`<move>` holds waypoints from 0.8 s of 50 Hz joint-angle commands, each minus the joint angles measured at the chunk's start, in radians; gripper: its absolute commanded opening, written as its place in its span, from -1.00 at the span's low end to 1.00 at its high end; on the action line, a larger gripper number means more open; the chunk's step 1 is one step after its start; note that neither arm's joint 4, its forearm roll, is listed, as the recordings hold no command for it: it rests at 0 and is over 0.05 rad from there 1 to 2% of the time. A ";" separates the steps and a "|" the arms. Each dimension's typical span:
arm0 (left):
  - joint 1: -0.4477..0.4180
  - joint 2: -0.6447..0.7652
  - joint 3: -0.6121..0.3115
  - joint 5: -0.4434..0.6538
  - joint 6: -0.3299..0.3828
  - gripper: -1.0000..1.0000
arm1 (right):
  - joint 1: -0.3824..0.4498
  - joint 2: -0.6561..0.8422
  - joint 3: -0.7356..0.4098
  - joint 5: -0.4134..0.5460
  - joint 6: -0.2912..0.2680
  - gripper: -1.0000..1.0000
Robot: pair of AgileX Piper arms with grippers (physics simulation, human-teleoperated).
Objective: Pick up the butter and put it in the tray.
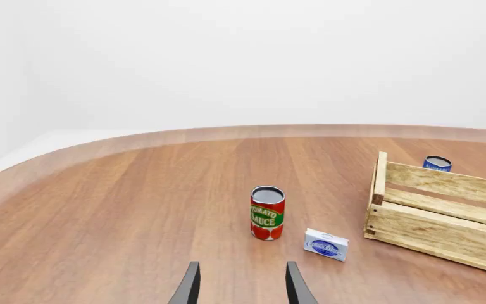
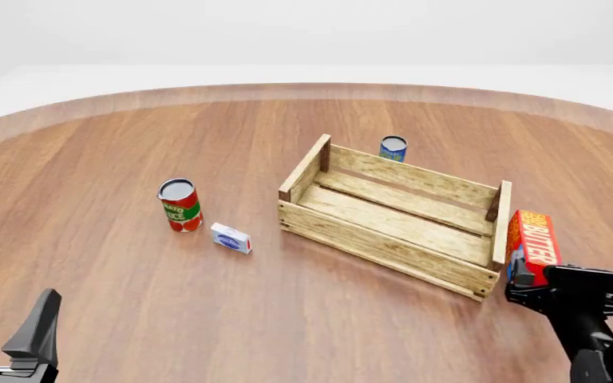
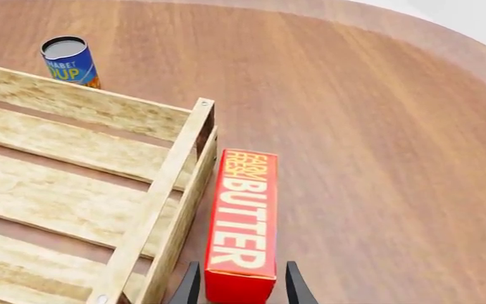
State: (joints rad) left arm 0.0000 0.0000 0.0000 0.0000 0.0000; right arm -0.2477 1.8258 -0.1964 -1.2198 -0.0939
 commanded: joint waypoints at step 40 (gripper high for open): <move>0.000 0.000 0.000 0.000 0.000 1.00 | 0.003 -0.152 0.068 0.004 0.031 -1.00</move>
State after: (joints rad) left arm 0.0000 0.0000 0.0000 0.0000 0.0000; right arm -0.2424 1.7404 -0.1455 -1.2129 -0.0878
